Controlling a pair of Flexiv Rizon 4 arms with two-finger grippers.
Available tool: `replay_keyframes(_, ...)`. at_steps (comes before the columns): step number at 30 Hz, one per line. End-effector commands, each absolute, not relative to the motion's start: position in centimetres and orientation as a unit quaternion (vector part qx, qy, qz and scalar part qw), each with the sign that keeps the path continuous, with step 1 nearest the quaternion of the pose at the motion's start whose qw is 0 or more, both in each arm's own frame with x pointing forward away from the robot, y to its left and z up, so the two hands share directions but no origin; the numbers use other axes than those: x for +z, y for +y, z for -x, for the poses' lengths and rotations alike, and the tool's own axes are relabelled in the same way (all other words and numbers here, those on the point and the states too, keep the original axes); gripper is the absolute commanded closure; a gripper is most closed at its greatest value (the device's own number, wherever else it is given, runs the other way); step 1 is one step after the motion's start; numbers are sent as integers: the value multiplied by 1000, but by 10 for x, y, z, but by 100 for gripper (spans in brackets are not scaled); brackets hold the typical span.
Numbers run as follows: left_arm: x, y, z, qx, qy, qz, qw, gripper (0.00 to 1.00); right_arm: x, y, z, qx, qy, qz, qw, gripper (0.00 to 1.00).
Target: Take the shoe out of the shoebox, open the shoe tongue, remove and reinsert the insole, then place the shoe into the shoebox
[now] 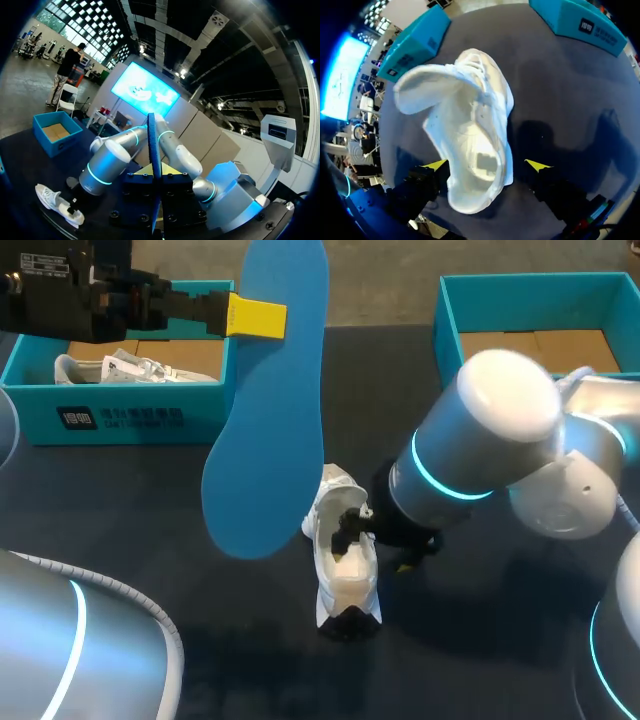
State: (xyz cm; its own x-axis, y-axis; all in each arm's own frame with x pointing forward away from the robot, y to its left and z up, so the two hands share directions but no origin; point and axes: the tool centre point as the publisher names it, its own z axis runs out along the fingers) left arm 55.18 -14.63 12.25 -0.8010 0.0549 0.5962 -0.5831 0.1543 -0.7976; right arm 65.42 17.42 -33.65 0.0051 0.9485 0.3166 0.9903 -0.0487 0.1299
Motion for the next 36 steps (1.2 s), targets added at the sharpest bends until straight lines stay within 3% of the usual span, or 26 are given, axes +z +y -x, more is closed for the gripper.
replay_keyframes(1, 123, -148, -553, 623, -716, -184, 257, 100, -314, 155, -646, -194, -690, 692, 83, 0)
replay_keyframes(7, 123, -148, -553, 623, -716, -184, 257, 100, -291, 156, -648, -237, -720, 645, 91, 0)
replay_keyframes(19, 123, -148, -553, 623, -716, -184, 257, 100, -291, 156, -648, -237, -720, 645, 91, 0)
replay_keyframes(20, 123, -148, -553, 623, -716, -184, 257, 100, -291, 155, -652, -270, -711, 637, 129, 0)
replay_keyframes(23, 123, -148, -553, 623, -716, -184, 257, 100, -278, 149, -663, -325, -693, 622, 163, 0)
replay_keyframes(36, 123, -148, -553, 623, -716, -184, 257, 100, -232, 117, -687, -418, -653, 589, 227, 0)
